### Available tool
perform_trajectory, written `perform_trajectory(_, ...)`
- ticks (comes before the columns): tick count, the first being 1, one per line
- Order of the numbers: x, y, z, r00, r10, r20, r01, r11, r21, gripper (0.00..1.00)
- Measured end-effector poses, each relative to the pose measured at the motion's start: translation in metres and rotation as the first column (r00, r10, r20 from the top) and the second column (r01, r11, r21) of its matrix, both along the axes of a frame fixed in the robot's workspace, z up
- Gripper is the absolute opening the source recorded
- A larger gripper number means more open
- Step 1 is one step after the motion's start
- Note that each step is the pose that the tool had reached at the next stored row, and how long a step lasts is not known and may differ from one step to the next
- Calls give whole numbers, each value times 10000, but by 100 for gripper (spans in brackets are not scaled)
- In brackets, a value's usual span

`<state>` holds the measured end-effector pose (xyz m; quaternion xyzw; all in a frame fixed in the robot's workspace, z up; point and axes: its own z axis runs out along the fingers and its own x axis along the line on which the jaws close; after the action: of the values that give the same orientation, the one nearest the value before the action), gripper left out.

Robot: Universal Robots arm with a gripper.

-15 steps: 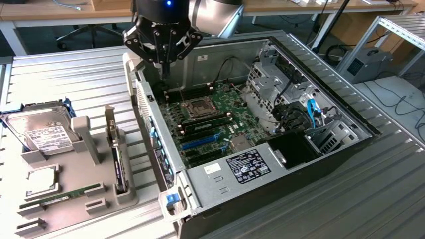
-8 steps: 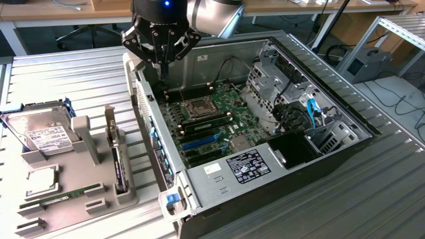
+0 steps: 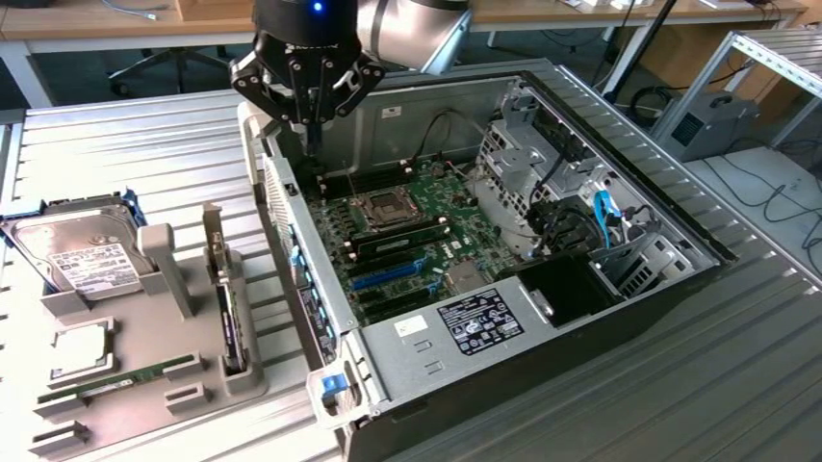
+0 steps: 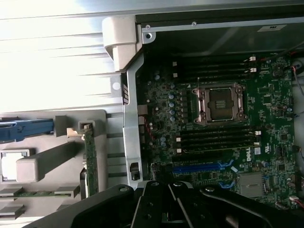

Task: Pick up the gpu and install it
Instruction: 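Reach for the gpu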

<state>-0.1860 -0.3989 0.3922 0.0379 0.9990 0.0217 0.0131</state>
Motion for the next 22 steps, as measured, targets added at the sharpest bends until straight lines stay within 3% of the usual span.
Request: perform_trajectory(22,-84,0,-4,10000,0,0,0,10000,0,11)
